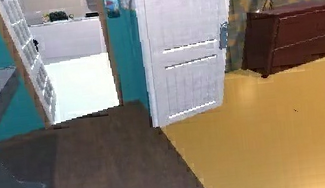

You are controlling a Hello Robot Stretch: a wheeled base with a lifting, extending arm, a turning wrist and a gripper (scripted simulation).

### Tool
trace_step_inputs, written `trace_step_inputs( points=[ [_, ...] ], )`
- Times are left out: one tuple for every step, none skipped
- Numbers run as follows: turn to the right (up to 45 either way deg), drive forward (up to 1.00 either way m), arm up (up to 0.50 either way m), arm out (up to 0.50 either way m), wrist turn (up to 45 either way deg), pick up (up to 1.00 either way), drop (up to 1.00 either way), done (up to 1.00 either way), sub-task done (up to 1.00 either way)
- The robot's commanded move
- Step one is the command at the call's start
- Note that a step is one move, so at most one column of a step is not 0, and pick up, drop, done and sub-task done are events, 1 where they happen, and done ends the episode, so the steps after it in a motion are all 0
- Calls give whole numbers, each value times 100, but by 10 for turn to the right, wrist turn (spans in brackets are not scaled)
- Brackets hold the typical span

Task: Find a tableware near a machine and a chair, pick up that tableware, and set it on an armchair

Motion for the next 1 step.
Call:
trace_step_inputs(
  points=[
    [60, 0, 0, 0, 0, 0, 0, 0, 0]
  ],
)
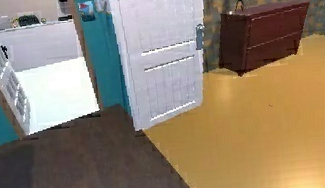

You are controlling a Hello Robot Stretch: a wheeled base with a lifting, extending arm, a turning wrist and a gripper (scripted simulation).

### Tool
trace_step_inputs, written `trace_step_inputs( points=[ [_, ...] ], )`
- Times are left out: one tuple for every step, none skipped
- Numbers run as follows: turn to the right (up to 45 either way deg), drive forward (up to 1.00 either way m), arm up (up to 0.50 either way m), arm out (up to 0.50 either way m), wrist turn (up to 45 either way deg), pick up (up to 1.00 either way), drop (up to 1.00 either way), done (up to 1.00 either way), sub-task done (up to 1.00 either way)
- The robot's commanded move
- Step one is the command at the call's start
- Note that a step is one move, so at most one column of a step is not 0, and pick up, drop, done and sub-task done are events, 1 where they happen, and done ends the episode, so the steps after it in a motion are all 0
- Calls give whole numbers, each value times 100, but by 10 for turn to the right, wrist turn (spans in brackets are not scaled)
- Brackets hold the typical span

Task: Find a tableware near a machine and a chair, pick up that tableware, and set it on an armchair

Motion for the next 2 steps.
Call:
trace_step_inputs(
  points=[
    [0, 20, 0, 0, 0, 0, 0, 0, 0],
    [210, 0, 0, 0, 0, 0, 0, 0, 0]
  ],
)
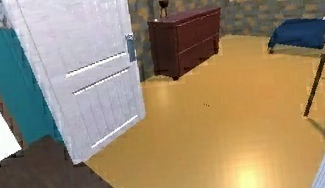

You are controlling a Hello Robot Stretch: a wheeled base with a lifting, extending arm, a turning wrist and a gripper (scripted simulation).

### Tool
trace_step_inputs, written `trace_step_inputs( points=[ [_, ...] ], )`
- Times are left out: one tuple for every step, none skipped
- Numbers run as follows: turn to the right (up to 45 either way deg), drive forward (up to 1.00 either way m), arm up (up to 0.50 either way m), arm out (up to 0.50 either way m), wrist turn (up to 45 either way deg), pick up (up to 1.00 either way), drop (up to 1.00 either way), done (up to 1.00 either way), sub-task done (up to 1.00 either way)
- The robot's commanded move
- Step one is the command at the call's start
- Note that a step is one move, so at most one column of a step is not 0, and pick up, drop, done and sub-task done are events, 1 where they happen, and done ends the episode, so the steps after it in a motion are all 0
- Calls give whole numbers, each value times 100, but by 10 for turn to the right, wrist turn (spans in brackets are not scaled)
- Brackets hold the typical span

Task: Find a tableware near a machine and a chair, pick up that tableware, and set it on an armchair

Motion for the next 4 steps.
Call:
trace_step_inputs(
  points=[
    [0, 35, 0, 0, 0, 0, 0, 0, 0],
    [360, 0, 0, 0, 0, 0, 0, 0, 0],
    [0, 100, 0, 0, 0, 0, 0, 0, 0],
    [90, 0, 0, 0, 0, 0, 0, 0, 0]
  ],
)
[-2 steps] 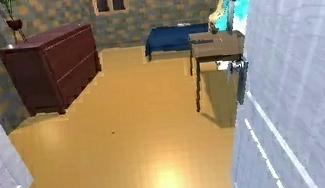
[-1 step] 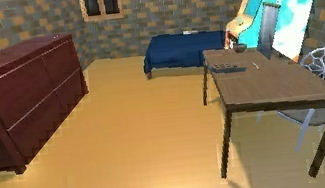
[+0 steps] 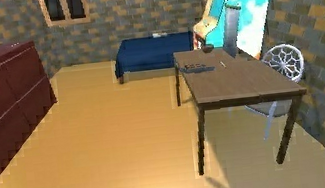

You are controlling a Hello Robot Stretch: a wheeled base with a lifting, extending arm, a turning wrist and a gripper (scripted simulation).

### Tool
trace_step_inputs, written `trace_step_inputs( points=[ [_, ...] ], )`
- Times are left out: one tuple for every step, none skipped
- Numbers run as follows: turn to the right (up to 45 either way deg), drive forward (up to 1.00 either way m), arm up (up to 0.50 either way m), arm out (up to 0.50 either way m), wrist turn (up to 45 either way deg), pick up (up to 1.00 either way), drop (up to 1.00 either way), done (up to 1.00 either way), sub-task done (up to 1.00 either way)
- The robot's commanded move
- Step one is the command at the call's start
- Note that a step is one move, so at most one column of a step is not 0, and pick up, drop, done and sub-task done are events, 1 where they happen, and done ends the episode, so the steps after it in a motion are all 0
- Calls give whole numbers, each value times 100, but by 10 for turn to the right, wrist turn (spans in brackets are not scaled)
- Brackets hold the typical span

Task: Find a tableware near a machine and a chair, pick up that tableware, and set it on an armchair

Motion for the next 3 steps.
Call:
trace_step_inputs(
  points=[
    [0, 25, 0, 0, 0, 0, 0, 0, 0],
    [390, 0, 0, 0, 0, 0, 0, 0, 0],
    [0, 40, 0, 0, 0, 0, 0, 0, 0]
  ],
)
